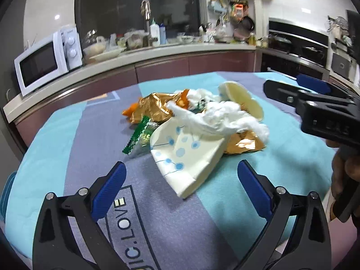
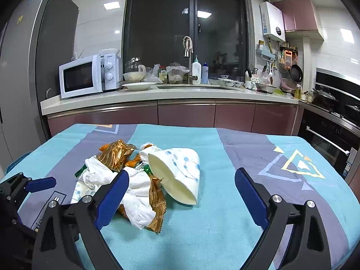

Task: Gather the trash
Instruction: 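Return the left tool to the trash pile on the table, then grasp the white paper cup with the left gripper while the right gripper grasps another cup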

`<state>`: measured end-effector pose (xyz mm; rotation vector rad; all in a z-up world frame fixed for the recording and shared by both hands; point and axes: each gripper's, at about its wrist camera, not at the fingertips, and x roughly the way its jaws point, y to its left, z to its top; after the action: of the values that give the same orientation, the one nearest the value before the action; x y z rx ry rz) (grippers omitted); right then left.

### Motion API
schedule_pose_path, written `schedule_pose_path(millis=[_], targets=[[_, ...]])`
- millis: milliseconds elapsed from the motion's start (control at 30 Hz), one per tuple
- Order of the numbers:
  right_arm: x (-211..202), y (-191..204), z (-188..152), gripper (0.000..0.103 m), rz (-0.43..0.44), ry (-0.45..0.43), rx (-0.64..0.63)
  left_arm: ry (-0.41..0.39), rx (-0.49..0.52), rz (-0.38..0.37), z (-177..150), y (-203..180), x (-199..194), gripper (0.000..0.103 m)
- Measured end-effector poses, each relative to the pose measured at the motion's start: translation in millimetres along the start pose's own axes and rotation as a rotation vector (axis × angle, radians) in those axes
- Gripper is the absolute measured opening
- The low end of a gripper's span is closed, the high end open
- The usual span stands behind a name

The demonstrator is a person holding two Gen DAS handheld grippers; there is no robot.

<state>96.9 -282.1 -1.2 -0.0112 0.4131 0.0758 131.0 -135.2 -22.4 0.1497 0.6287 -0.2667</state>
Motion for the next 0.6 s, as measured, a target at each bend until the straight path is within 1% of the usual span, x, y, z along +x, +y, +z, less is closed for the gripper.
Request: schedule_pose_path(millis=[67,100,133,200,267,300,367,467,533,567,600], targets=[[5,0,1,0.092,0.005,0.010,0.002,0.034,-0.027,-0.014,4,5,10,0.097],[6,0,2,0.092,0.004,0.011,0.002,0.056,-0.055,-0.035,5,10,17,0.096],[8,-1,2,0.092,0.003,0.012,0.003,0.069,-0.064,-0.036,5,11,21,0.095],[11,-2,4,0.092,0.004,0.014,0.003,0.105,-0.061,-0.014,6,15,33,0.085],[14,-1,5,0.092,0.006,0.016,0.001,0.134,-0.080,-0.017,6,20,43,0.079],[16,-1,5,0.092,0.007,0.018,-0.002,0.140,-0.088,-0.017,7,21,46,0.076],[20,0,6,0.092,0.011,0.023,-0.005,0.145,-0.101,-0.016,9,26,52,0.075],[27,1,8,0.092,0.017,0.031,-0.010,0.148,-0.103,-0.011,9,30,58,0.067],[32,2,9,0.090,0.023,0.043,-0.007,0.141,-0.105,-0.015,7,30,57,0.060],[35,2,9,0.088,0.030,0.060,-0.005,0.139,-0.106,-0.015,6,31,58,0.054],[38,2,9,0.087,0.036,0.073,-0.002,0.138,-0.112,-0.018,7,33,59,0.052]])
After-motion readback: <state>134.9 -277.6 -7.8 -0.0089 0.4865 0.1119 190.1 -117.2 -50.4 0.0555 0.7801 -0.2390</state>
